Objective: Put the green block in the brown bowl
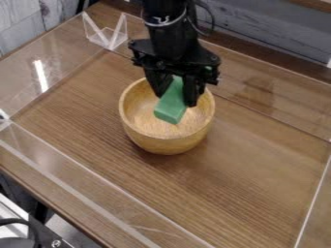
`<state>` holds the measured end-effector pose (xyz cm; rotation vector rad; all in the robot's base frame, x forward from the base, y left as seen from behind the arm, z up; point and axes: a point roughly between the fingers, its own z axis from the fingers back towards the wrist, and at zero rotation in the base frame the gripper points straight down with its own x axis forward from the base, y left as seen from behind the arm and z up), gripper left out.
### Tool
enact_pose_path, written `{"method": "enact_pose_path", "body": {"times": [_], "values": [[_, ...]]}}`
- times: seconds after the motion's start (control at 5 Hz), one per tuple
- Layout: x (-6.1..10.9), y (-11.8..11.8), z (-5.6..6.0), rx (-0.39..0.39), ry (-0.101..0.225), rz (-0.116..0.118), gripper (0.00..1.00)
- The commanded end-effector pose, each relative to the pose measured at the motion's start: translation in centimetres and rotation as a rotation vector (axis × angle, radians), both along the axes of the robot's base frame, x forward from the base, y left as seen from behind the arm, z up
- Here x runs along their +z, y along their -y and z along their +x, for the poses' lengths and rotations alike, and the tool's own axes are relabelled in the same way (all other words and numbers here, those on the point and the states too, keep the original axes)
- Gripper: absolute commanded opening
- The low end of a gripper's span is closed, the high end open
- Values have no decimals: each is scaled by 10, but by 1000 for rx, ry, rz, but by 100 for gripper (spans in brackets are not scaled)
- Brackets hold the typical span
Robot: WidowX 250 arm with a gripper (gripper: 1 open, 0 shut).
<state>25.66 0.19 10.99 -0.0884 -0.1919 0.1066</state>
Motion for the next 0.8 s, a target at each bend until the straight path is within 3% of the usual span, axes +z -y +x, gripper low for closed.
{"method": "enact_pose_path", "body": {"times": [0.0,0.6], "values": [[4,1,4,-4,32,5,0],[-3,-10,1,15,28,-5,0]]}}
